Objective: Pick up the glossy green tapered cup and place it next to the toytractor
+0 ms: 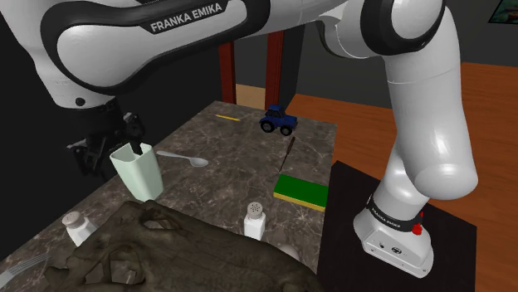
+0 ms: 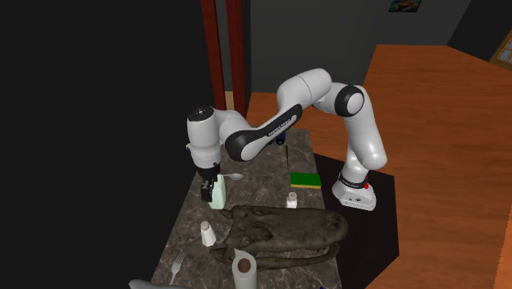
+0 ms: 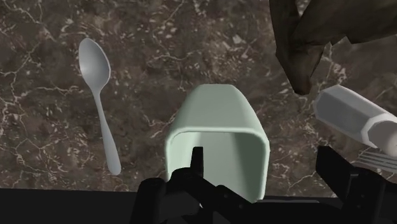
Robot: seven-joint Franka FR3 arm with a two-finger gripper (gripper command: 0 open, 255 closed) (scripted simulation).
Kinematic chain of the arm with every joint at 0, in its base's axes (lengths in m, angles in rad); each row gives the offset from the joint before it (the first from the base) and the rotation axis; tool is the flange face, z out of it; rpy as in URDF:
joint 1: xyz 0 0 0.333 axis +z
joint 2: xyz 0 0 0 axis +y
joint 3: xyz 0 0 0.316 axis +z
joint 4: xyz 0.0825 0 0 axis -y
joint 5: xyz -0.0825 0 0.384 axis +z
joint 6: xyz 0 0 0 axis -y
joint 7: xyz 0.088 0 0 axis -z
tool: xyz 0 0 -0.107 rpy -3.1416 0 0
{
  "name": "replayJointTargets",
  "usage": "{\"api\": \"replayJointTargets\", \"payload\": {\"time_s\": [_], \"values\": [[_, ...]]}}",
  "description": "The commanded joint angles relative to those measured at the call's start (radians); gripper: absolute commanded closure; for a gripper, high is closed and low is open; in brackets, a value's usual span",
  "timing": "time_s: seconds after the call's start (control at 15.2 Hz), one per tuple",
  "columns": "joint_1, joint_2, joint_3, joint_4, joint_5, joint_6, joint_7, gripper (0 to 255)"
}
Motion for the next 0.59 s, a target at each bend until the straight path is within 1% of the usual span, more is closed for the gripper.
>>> {"api": "replayJointTargets", "payload": {"time_s": [0.0,0.46,0.53], "values": [[-0.001,0.002,-0.001,-0.008,-0.001,0.01,0.001,0],[-0.001,0.002,-0.001,-0.008,-0.001,0.01,0.001,0],[-0.001,0.002,-0.001,-0.008,-0.001,0.01,0.001,255]]}}
